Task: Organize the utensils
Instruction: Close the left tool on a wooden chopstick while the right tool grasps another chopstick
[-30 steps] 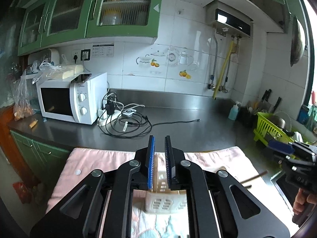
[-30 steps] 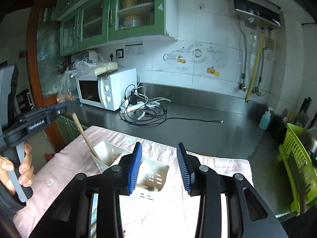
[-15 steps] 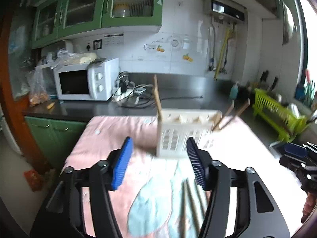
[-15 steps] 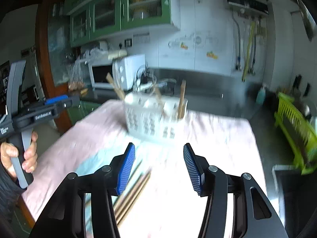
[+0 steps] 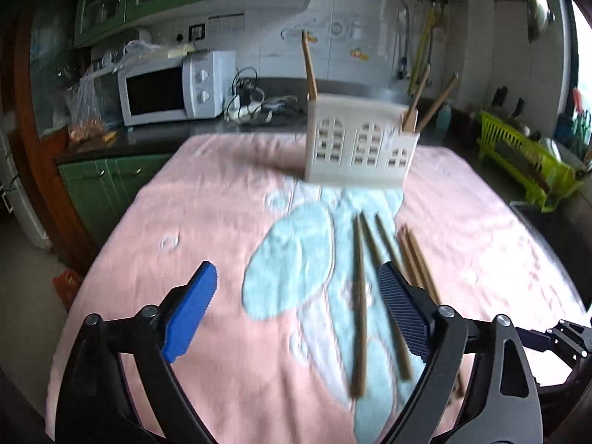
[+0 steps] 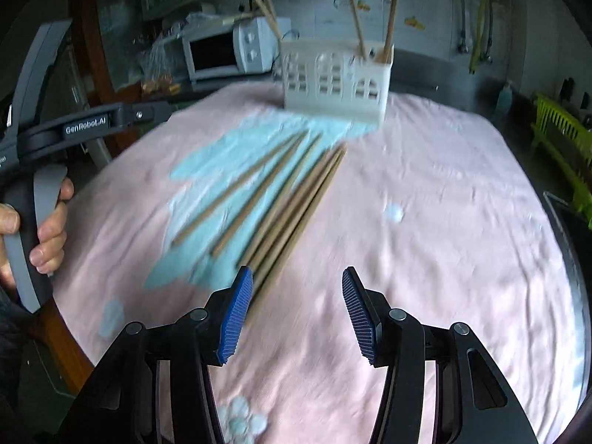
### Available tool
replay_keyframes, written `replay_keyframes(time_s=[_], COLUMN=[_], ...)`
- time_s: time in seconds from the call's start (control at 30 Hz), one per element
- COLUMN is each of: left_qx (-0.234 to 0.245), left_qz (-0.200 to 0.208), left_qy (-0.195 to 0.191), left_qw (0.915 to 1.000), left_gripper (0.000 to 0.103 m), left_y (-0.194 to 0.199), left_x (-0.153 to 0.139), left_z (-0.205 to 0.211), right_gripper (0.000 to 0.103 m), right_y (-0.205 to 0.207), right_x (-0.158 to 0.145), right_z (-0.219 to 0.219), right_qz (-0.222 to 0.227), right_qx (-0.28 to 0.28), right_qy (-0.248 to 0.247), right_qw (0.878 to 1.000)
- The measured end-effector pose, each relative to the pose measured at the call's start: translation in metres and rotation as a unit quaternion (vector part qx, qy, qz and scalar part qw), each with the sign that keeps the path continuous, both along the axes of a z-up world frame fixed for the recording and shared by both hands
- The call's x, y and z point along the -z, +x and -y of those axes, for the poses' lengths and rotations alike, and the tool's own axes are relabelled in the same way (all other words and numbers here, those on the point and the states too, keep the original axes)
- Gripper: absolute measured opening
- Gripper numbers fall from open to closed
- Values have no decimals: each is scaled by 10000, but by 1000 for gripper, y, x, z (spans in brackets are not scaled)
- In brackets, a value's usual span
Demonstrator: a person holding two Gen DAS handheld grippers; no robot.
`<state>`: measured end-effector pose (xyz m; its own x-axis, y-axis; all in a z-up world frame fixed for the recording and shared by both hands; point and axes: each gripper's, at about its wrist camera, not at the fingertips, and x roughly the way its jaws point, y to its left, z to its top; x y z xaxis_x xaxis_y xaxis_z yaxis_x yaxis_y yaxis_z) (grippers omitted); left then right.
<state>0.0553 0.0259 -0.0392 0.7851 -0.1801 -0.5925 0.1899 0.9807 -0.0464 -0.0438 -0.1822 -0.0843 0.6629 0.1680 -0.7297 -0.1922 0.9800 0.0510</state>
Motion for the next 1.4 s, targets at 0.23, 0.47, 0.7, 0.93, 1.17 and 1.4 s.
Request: replay_keyframes(time_s=[0.23, 0.47, 0.7, 0.93, 1.17, 1.4], left_qx=[21, 98, 214, 523, 801, 968], left_qz=[-205, -353, -497, -551, -765, -1027], left_qy=[408, 589, 521, 574, 552, 528], left_qw=[9990, 9976, 9972, 9955, 9923, 9886], left_gripper=[91, 93, 93, 92, 61, 30], left_y=[-20, -33, -37, -44, -34, -21], left_x=[27, 42, 53, 60, 66, 74], left_z=[4, 7, 11, 26, 42, 53], right_gripper=[42, 35, 32, 31, 30, 29], right_y=[-12, -11, -10, -11, -7, -2], right_x=[15, 26, 29, 29, 28, 28], right_z=[-11, -18, -24, -20, -4, 0], right_qz=[-101, -207, -171, -96, -143, -202], right_qx=[-67, -135, -108, 54, 278, 255], right_qy=[-48, -52, -272, -530, -528, -358], right_qw=[9999, 9997, 9994, 9985, 9981, 9988])
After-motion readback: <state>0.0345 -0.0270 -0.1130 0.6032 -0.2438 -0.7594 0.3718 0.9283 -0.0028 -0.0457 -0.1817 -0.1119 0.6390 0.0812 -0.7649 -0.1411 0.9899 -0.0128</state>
